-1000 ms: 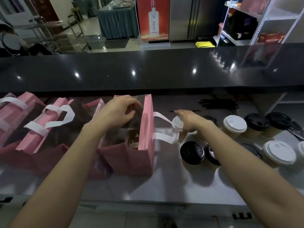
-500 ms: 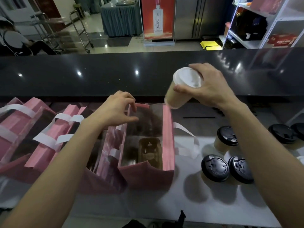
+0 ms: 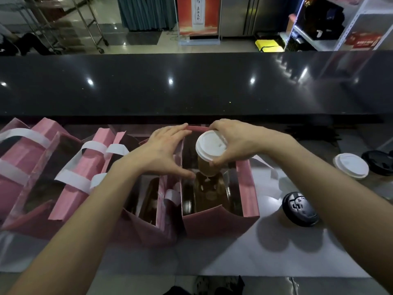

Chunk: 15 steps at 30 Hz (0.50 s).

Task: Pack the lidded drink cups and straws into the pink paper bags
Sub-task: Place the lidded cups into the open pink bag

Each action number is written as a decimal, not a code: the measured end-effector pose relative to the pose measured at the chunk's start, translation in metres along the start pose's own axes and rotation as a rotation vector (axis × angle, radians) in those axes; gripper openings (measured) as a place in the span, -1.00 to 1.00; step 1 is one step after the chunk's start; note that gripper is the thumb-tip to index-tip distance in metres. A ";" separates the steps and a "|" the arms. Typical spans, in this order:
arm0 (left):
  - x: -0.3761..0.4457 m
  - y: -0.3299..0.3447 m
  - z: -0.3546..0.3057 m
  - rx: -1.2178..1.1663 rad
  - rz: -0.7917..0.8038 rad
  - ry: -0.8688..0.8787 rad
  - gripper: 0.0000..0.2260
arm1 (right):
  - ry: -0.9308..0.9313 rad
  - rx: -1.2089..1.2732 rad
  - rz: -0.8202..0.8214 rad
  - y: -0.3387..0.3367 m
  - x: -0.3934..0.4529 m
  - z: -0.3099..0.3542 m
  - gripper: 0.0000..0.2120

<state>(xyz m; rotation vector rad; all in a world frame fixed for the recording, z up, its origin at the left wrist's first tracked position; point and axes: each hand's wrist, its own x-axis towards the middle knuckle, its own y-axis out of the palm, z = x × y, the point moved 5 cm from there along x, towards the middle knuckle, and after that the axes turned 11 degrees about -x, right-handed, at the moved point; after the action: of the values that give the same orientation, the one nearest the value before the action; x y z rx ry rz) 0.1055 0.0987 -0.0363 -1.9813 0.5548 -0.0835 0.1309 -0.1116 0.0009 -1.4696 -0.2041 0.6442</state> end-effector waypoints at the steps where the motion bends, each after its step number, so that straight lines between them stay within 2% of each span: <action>1: 0.000 0.001 0.000 0.006 0.007 0.001 0.26 | 0.004 -0.062 0.014 0.006 0.006 0.003 -0.07; 7: -0.003 0.003 -0.002 -0.010 0.054 0.023 0.27 | -0.034 -0.298 0.082 0.047 0.032 0.013 -0.06; 11: -0.004 0.004 -0.004 0.005 0.033 0.029 0.24 | -0.023 -0.363 0.128 0.069 0.043 0.014 0.00; 15: -0.006 0.004 -0.005 0.021 0.017 0.029 0.23 | -0.023 -0.387 0.142 0.084 0.045 0.013 -0.06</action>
<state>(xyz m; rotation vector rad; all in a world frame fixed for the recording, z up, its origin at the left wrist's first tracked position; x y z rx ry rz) 0.0972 0.0950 -0.0364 -1.9576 0.5874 -0.1078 0.1374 -0.0797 -0.0891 -1.8619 -0.2540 0.7658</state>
